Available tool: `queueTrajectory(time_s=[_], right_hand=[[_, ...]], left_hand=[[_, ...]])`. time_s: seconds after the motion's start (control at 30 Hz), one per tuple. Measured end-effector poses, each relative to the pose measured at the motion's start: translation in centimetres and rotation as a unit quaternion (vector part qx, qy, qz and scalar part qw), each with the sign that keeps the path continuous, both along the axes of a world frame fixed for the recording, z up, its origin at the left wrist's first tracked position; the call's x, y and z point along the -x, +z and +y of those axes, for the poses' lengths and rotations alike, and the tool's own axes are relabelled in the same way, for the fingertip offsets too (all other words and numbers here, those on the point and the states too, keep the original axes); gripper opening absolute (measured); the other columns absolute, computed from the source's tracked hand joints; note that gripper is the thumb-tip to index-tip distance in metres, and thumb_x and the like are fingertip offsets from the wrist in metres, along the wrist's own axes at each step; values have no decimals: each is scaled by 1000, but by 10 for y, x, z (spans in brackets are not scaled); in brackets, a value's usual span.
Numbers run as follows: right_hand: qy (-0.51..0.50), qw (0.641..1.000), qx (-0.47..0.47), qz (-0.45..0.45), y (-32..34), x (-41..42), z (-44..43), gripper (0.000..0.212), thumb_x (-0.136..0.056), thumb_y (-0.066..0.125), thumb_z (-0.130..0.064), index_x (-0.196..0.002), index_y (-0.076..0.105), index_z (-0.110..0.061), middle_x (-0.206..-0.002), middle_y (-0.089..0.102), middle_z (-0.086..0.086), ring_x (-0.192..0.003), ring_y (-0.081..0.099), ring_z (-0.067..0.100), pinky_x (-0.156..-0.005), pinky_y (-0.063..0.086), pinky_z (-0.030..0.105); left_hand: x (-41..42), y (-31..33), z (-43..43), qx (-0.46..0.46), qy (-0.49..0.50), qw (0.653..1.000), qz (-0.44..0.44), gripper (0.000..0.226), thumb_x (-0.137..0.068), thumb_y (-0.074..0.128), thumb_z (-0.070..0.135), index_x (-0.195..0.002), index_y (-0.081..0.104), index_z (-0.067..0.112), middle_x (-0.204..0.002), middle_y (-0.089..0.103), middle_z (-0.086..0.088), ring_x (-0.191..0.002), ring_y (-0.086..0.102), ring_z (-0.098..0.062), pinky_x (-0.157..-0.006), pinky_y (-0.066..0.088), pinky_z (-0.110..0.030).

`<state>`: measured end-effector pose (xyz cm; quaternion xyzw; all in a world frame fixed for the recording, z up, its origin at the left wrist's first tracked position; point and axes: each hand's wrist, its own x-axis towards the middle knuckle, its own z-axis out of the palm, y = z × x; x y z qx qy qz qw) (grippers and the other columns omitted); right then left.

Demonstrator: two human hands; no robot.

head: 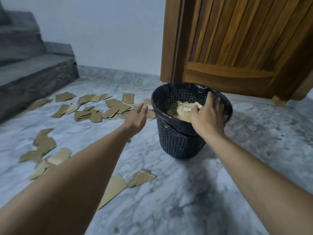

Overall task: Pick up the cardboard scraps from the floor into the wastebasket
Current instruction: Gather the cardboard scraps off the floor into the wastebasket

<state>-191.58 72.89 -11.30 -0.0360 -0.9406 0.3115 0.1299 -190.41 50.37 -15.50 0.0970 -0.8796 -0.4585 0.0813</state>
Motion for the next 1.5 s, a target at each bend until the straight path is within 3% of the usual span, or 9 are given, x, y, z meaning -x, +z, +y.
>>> queueTrajectory(time_s=[0.17, 0.23, 0.33, 0.5, 0.6, 0.87, 1.07, 1.33, 1.5], right_hand=[[134, 976, 49, 162, -38, -57, -84, 61, -105, 44, -24, -160, 20, -16, -168, 6, 20, -157, 2, 32, -125, 9, 54], [230, 956, 21, 183, -75, -77, -112, 59, -103, 44, -19, -158, 24, -15, -169, 9, 17, -156, 9, 31, -125, 17, 52], [284, 958, 9, 38, -134, -95, -143, 61, -105, 42, -20, -161, 16, -23, -171, -2, 10, -156, 7, 26, -123, 20, 55], [211, 933, -127, -261, -229, -103, -176, 77, -103, 27, -61, -161, -13, -28, -169, -19, 11, -155, -11, 35, -122, 2, 58], [246, 924, -192, -223, -248, -107, -216, 82, -100, 20, -68, -160, -17, -26, -169, -13, 16, -155, -14, 36, -121, -5, 56], [357, 902, -103, -219, -235, -83, -368, 76, -96, 26, -73, -158, -11, -48, -168, -22, 3, -154, -22, 22, -121, -11, 53], [409, 865, -189, -222, -236, -59, -447, 65, -100, 18, -69, -156, -9, -52, -170, -18, 2, -155, -19, 25, -119, -13, 58], [457, 841, -244, -159, -246, -18, -576, 83, -78, 15, -96, -148, -16, -64, -167, -27, 0, -150, -27, 40, -105, -11, 81], [488, 819, -275, -124, -253, 7, -643, 98, -73, 18, -99, -157, 2, -51, -169, -20, -3, -151, -23, 42, -104, -7, 84]], left_hand=[[-81, -75, -68, 107, 55, 990, -79, 58, -107, 30, 48, -159, 26, 23, -152, 47, -14, -137, 45, -36, -105, 39, -40], [-121, -114, -89, 146, 57, 980, -120, 66, -104, 33, 55, -161, 16, 27, -161, 34, -13, -148, 29, -34, -112, 33, -46], [-166, -164, -108, 230, 36, 951, -205, 80, -99, 35, 64, -161, -5, 31, -168, 7, -13, -155, 2, -32, -121, 12, -56], [-201, -200, -138, 304, 105, 923, -213, 95, -91, 33, 77, -160, -11, 29, -168, -7, -14, -153, -15, -38, -119, -2, -64], [-206, -201, -179, 338, 150, 912, -178, 99, -89, 36, 78, -161, -7, 26, -168, -5, -16, -152, -18, -40, -117, -4, -67], [-192, -198, -315, 279, 157, 922, -218, 121, -73, 42, 91, -158, -17, 27, -167, -16, -13, -151, -19, -41, -117, -5, -67], [-182, -194, -391, 316, 98, 924, -193, 80, -92, 38, 69, -158, 22, 27, -163, 27, -4, -153, 6, -33, -118, 5, -64], [-186, -204, -496, 357, 177, 903, -161, 83, -85, 30, 72, -156, 23, 31, -141, 44, -11, -150, 16, -34, -120, 9, -61], [-177, -206, -561, 332, 231, 897, -177, 112, -67, 39, 83, -160, 3, 33, -164, 12, -17, -153, -3, -36, -122, -2, -58]])
